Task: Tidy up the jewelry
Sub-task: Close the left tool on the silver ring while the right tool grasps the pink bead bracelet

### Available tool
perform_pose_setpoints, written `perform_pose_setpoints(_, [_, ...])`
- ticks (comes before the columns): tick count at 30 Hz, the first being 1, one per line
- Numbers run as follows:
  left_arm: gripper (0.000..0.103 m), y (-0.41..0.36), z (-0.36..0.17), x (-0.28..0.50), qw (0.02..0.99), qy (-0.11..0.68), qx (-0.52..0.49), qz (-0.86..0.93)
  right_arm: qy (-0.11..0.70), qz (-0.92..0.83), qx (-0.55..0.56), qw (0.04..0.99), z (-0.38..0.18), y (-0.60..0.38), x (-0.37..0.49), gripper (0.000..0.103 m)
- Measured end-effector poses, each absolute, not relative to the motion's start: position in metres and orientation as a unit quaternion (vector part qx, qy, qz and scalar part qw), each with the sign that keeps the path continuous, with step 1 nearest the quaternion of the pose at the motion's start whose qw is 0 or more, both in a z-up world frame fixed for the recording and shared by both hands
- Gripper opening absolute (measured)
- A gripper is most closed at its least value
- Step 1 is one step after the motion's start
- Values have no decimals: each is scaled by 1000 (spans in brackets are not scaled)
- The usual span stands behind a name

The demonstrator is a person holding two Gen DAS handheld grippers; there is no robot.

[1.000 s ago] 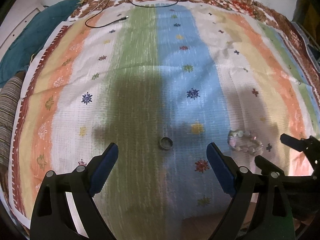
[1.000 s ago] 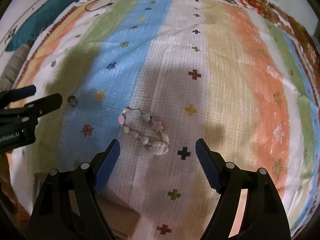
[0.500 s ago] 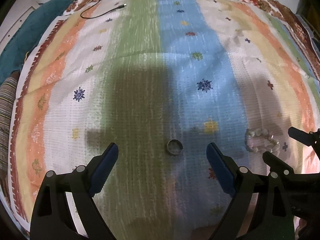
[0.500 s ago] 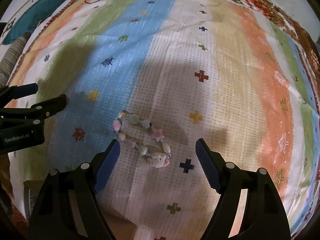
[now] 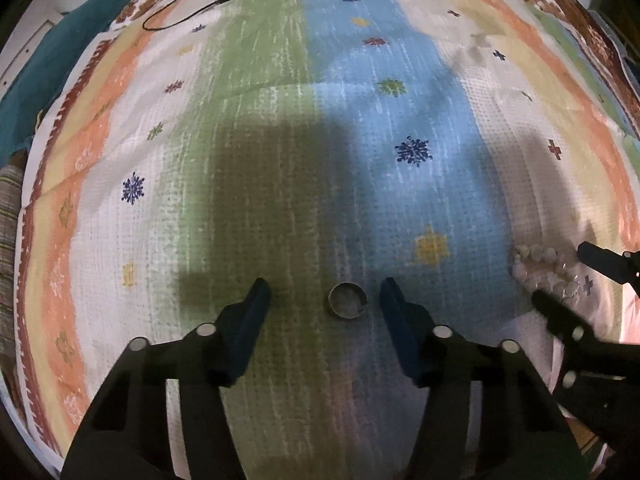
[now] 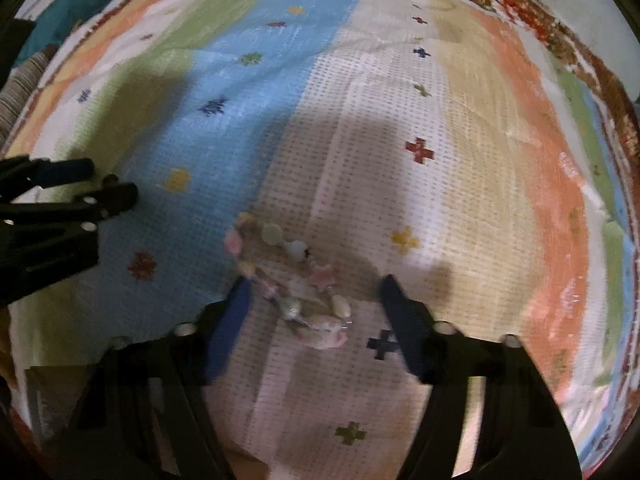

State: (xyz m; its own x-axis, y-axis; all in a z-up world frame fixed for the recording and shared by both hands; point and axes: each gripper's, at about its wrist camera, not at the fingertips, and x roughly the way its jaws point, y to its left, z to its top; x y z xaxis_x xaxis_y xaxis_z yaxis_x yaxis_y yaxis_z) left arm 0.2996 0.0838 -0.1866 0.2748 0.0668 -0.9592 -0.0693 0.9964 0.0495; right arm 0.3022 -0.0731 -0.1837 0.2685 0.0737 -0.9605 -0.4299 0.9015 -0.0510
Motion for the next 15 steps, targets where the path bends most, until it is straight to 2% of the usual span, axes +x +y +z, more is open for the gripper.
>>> perform_pose_setpoints(3, [38, 85, -186, 300, 801, 598, -5, 43, 585, 163, -149, 781, -183, -75, 303, 40])
perform_pose_setpoints(7, [28, 84, -185, 298, 802, 596, -6, 41, 591, 173, -140, 776, -183, -74, 303, 20])
perform_pose_setpoints(10, [20, 84, -184, 297, 802, 596, -4, 42, 589, 177, -143, 776, -183, -73, 301, 16])
perform_pose_setpoints(15, [19, 87, -183, 296, 803, 594, -7, 41, 588, 180, -136, 777, -181, -75, 301, 12])
